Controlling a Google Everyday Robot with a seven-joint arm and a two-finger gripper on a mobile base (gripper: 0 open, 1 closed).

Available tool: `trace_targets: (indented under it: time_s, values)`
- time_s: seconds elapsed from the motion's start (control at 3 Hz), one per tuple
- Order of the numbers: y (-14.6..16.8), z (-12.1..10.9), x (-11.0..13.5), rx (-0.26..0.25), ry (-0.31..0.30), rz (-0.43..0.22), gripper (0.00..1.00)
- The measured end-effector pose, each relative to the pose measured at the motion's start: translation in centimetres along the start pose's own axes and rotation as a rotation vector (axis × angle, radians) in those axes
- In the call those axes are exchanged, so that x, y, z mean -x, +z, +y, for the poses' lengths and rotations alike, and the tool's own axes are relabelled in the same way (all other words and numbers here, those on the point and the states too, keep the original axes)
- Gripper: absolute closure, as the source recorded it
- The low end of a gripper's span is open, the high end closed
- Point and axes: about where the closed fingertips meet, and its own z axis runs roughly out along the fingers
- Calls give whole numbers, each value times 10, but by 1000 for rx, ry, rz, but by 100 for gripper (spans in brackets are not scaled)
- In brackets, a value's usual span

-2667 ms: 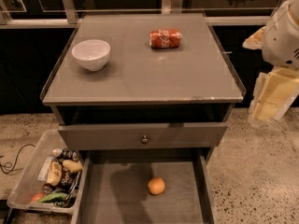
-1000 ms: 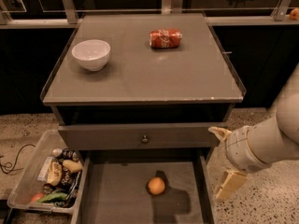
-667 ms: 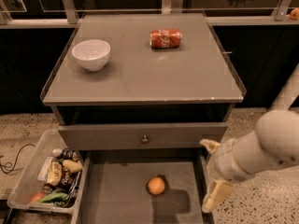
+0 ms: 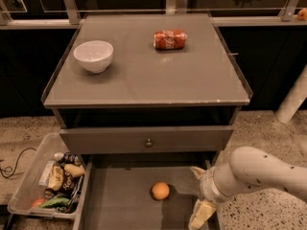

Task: Pick orange from middle drawer and place on counter

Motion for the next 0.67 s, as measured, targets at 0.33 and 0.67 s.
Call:
trace_targets:
  time_s: [0.33, 0.67]
  values:
    - [30, -19, 1, -40, -14, -59, 0]
    - [44, -37, 6, -107, -31, -157, 0]
